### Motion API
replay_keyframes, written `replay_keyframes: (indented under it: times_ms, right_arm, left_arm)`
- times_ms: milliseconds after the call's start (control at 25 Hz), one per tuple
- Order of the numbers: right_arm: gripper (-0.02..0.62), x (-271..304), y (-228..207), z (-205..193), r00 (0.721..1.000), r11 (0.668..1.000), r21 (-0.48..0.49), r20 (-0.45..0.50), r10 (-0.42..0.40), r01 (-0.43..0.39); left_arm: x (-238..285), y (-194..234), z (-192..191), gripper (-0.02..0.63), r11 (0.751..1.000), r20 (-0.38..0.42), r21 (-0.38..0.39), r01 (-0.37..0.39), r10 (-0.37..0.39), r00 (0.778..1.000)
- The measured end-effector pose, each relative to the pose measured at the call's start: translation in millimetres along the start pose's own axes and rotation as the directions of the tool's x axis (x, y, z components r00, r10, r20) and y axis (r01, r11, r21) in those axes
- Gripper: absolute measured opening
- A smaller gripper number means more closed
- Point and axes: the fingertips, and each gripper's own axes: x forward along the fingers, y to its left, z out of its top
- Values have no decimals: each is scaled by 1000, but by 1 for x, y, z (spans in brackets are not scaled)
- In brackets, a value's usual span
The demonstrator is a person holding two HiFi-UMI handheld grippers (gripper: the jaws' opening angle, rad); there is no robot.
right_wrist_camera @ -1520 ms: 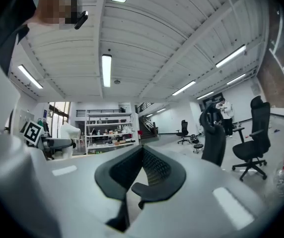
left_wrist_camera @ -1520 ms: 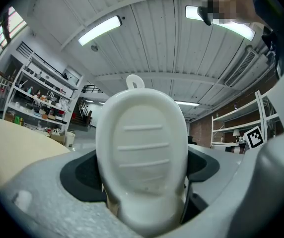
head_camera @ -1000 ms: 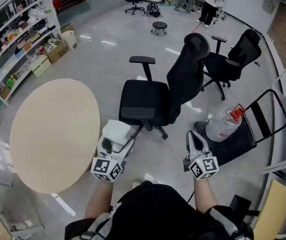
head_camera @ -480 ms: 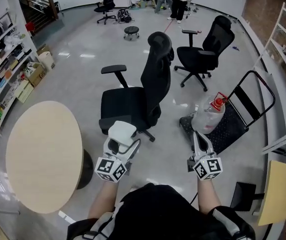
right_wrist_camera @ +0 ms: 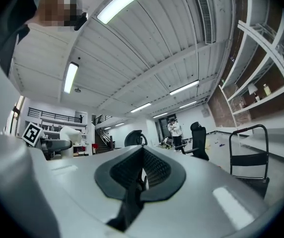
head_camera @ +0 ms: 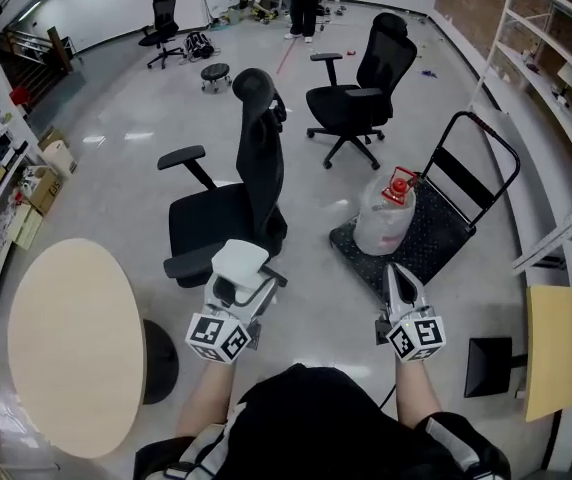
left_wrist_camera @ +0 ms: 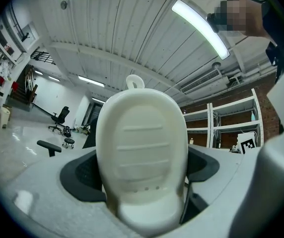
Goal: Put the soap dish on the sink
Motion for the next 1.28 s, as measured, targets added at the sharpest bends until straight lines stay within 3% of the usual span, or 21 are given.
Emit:
replay_keyframes:
  times_ms: [480, 800, 1040, 1280]
  right_arm:
    - [6, -82, -94, 22, 985, 985, -6, 29, -173, 173]
    - [6, -133, -129, 27, 967, 968, 11, 45, -252, 252]
    - [6, -172, -143, 34, 951, 954, 16, 72, -300, 300]
    - [6, -205, -165, 34, 910, 913, 25, 66, -409, 408]
  left_arm:
    - [74, -105, -39, 463, 982, -40, -42, 184, -186, 982]
    - [95, -154, -60, 463, 967, -63, -68, 244, -248, 967]
    - [112, -198, -68, 465, 942, -70, -101, 321, -328, 942]
    - [135, -232, -82, 465, 906, -94, -134, 402, -416, 905]
